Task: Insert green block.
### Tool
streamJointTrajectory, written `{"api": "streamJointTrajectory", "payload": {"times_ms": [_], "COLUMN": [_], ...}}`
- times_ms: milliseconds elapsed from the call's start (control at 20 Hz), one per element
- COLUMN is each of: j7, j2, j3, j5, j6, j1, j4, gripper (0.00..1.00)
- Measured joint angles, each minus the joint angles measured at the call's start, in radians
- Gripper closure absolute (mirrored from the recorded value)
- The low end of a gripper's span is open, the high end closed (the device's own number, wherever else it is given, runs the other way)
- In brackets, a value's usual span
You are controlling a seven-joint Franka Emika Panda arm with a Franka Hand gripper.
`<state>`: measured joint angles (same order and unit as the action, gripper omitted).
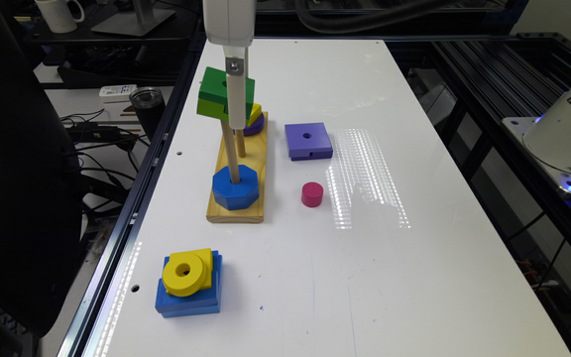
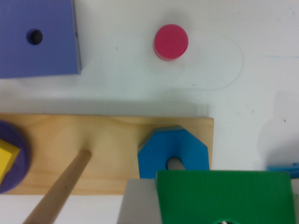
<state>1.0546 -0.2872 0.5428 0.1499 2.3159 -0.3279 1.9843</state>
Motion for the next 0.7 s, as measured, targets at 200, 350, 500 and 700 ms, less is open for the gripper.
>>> {"api": "streamJointTrajectory", "payload": {"times_ms": [200, 350, 500, 700], "j7": [0.0, 0.0, 0.0, 0.0], "j2": [-0.005, -0.005, -0.01, -0.029], "j3": [-0.001, -0.002, -0.006, -0.007], "j5": [0.002, 0.0033, 0.009, 0.0168], "j6": [0.007, 0.009, 0.016, 0.017], "j1": [0.0, 0.0, -0.001, -0.001], "j4": [-0.001, -0.001, -0.004, -0.023], "gripper": [1.0, 1.0, 1.0, 1.0]}}
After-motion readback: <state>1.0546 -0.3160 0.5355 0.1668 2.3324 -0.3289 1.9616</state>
